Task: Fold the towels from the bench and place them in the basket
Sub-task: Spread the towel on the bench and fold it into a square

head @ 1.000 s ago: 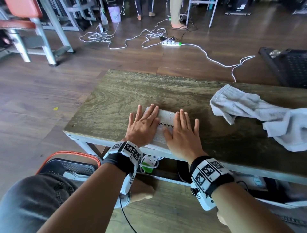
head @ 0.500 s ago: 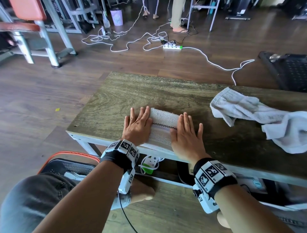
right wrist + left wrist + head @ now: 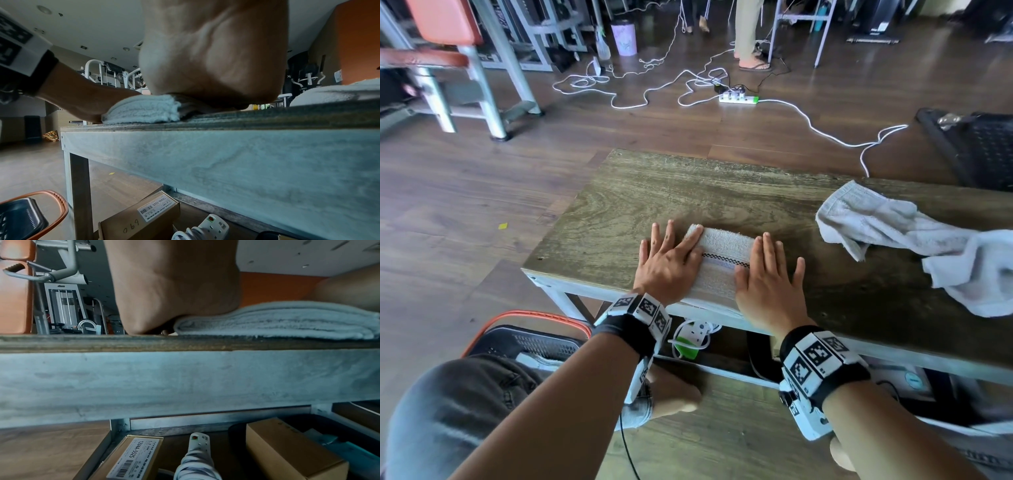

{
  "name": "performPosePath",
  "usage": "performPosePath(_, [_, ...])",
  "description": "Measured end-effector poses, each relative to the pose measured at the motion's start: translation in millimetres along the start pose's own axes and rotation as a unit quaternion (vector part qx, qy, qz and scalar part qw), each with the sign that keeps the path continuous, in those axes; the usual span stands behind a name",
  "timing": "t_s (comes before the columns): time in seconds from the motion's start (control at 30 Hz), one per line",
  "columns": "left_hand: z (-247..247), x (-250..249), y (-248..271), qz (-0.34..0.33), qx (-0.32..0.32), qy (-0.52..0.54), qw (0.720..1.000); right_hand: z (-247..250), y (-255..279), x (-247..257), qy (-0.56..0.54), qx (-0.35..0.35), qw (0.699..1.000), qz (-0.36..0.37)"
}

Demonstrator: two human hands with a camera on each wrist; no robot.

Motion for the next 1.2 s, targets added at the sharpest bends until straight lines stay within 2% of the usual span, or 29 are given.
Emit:
performPosePath(0.13, [-0.6,-1.6,-1.0,0.045,0.013,0.002,0.999,-0.2,1.6,0.8,-0.003,-0.008,1.000,-0.012])
performPosePath(0.47, [1.8,-5.4,-2.2,0.080,0.034,0.007,0.996,1.9,6.2,4.0,0.006,-0.017,0.999,-0.041])
performPosePath(0.7, [6.8,-8.1,1.3,0.118,0.075,-0.017,0.990,9.7,2.9,4.8,0.035,0.047,0.997,-0.049])
performPosePath(0.8, [8.4,-14.0,11.4,0.138,0.052,0.010,0.989,12.5,6.9,3.9,0.029,0.070,0.995,-0.058])
performPosePath(0.97, [6.9,-19.2,28.6,0.120,-0.036,0.030,0.992,18.0,23.0,-2.6,0.024,0.096,0.994,-0.046])
performPosePath(1.1, [21.1,-29.5,41.5,0.118,-0.046,0.092,0.988,26.4,39.1,-7.0,0.056,0.055,0.997,-0.029])
performPosePath(1.2, [29.4,-33.7,53.1,0.119,-0.068,0.154,0.979,36.9,52.6,-6.2,0.052,0.024,0.998,-0.042])
Point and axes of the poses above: each hand's wrist, its own y-axis away from the middle knuckle, its own z-axis out of the back of the hand, x = y × z, the point moved 1 cm from there along -y, towards the middle knuckle, and after that the axes turned 4 degrees about y, right-handed, at the moved point
